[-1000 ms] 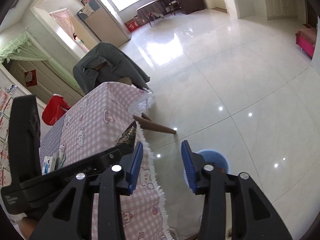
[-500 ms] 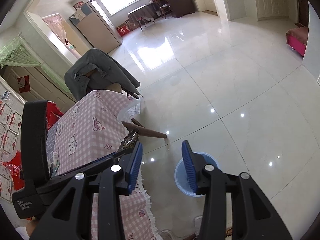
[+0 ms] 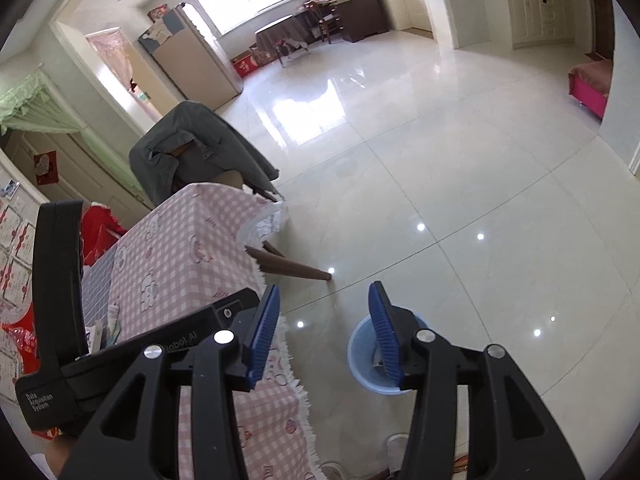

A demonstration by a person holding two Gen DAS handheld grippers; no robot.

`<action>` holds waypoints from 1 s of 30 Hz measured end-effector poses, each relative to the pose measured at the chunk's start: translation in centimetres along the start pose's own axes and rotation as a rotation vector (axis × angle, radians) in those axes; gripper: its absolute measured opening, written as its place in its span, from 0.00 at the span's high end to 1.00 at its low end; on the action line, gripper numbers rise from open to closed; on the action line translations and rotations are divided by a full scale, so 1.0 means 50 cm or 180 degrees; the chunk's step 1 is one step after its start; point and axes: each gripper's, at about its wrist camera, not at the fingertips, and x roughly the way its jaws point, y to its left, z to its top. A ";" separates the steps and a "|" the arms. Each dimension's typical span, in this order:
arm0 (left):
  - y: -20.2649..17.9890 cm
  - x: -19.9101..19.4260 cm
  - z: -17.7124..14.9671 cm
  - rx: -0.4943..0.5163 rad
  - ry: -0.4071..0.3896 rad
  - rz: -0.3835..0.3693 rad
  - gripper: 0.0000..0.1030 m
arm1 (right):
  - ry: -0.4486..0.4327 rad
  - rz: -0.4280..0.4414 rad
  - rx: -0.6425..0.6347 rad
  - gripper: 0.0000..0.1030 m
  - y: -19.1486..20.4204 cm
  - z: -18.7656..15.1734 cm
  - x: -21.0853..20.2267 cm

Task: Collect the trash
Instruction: 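Move both open tools back over the table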

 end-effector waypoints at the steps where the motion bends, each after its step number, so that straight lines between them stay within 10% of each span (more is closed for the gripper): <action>1: 0.011 -0.011 -0.001 -0.0010 -0.0026 0.0034 0.42 | 0.0003 0.0020 -0.0014 0.55 0.009 -0.001 0.000; 30: 0.586 -0.306 -0.216 -0.1129 -0.0243 0.0715 0.37 | 0.0838 0.0915 -0.1076 0.50 0.562 -0.260 0.093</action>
